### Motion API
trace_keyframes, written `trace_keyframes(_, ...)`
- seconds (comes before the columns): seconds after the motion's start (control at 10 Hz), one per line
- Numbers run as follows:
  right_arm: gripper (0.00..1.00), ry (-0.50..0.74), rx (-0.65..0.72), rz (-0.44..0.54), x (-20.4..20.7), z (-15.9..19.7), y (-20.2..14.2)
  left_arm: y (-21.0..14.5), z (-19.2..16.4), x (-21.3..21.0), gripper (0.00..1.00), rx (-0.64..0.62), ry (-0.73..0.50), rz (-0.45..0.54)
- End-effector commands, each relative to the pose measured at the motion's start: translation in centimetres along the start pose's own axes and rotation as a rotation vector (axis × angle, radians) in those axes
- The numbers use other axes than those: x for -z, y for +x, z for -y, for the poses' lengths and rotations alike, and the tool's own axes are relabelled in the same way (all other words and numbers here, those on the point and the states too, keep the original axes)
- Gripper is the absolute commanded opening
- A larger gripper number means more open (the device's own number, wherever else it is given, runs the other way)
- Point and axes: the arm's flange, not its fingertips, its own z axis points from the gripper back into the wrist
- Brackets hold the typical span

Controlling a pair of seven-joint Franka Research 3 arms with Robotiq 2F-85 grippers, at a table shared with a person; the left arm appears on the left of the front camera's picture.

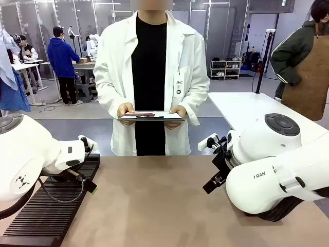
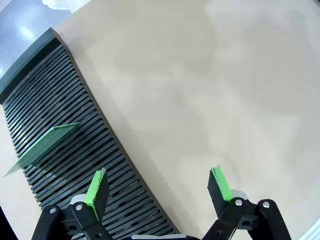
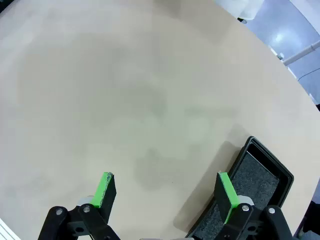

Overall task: Inspect the PCB.
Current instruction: Pick up the Blank PCB and present it to the human.

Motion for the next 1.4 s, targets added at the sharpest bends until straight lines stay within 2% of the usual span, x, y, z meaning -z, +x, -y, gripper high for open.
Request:
trace_keyframes(0.0,1.0,0.0,0.0,0.0,0.0,0.0,0.0,0.0,0.0,0.0,1.0,0.0,0.0,0.0)
trace_keyframes(0.9,1.0,0.0,-0.002,0.0,0.0,0.0,0.0,0.0,0.0,0.0,1.0,0.001,0.0,0.0)
trace_keyframes(1.1,1.0,0.005,-0.031,0.007,-3.4,0.8,2.8,2.7,-0.5,-3.5,1.0,0.031,-0.006,-0.029)
trace_keyframes(1.3,1.0,0.099,0.02,-0.033,-6.0,1.4,3.9,3.5,-1.4,-7.0,1.0,-0.027,-0.124,-0.059)
